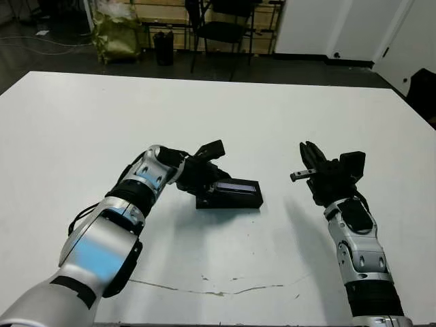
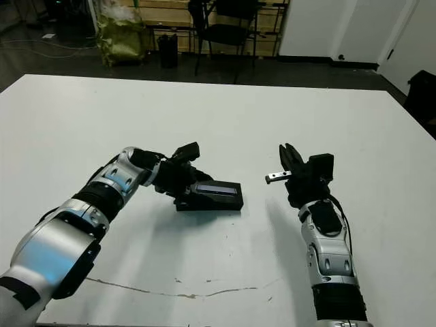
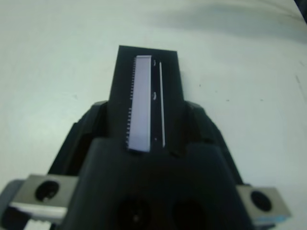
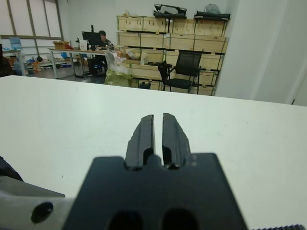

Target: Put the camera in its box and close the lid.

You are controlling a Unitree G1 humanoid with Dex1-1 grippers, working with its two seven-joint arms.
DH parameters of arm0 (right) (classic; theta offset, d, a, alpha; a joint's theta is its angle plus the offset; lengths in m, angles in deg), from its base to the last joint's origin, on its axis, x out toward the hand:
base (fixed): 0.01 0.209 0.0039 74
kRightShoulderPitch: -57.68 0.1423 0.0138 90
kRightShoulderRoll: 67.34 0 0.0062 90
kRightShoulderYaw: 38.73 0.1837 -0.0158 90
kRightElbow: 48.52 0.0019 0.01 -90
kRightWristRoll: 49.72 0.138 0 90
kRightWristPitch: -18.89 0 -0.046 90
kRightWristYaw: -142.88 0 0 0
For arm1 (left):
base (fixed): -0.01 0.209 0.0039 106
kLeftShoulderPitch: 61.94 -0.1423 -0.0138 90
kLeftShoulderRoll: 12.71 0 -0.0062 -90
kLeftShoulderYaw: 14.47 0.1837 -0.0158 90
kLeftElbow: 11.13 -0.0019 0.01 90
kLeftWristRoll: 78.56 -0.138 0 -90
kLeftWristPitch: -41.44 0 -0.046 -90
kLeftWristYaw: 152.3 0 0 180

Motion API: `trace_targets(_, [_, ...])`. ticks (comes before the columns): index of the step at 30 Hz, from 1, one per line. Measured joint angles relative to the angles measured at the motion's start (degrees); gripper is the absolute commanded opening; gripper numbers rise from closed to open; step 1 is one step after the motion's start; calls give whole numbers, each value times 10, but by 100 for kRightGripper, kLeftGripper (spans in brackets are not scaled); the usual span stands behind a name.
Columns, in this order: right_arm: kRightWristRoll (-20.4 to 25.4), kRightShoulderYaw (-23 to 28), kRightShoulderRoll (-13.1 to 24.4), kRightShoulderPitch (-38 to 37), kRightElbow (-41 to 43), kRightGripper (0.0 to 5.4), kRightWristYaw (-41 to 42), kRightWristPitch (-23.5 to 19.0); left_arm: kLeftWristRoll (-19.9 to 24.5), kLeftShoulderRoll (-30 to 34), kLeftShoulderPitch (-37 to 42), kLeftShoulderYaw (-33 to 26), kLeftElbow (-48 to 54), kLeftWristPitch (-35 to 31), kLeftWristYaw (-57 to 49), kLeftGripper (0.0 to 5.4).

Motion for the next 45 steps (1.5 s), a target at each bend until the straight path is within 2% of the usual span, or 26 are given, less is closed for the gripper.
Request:
trace_targets(19, [-3, 0, 0, -1, 17, 0, 0, -12, -4, 35, -9, 6, 37, -38, 21, 271])
trace_targets(33, [-5, 0, 2, -1, 20, 0, 2, -12, 24, 48, -31, -22, 47, -61, 24, 271])
trace_targets(40, [-1, 2, 7, -1, 24, 0, 8, -12, 46, 62, -84, -51, 68, -16, 10, 271])
trace_targets(43, [8, 3, 7, 0, 17, 0, 15, -7, 48, 70, -108, -58, 87, 4, -2, 328])
trace_targets(45, [9, 7, 8, 0, 10, 0, 15, -5, 47, 97, -128, -63, 95, 20, -8, 380])
